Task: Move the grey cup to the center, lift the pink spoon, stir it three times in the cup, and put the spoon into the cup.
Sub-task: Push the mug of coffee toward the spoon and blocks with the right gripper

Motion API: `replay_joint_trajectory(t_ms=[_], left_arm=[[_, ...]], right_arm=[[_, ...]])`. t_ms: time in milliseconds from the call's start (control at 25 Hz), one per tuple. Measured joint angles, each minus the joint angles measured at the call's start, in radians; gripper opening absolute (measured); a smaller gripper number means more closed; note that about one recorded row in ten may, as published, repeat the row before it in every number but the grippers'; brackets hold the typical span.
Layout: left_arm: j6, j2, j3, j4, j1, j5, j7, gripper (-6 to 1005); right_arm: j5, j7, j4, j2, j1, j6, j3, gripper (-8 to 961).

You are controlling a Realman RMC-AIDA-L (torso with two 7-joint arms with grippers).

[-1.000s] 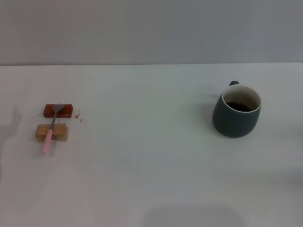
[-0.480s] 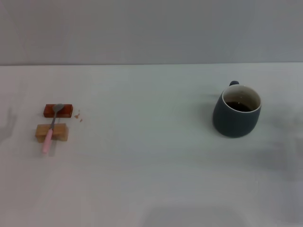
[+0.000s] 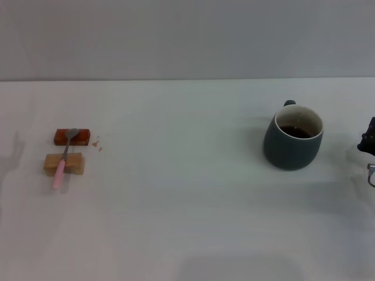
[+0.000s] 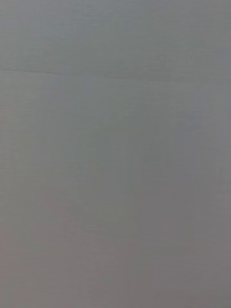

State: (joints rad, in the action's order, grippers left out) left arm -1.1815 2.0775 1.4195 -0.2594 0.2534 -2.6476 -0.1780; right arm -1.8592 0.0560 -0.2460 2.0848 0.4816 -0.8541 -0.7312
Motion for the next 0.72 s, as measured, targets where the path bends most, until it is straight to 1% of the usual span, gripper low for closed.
replay_joint_trajectory(t_ms=[720], left_arm=[[-0.017,0.000,-0.001,0.000,-0.003,-0.001,-0.020,811]], right_arm=[[0.000,0.001,-0.059,-0.001,0.016,0.033,0.098,-1]])
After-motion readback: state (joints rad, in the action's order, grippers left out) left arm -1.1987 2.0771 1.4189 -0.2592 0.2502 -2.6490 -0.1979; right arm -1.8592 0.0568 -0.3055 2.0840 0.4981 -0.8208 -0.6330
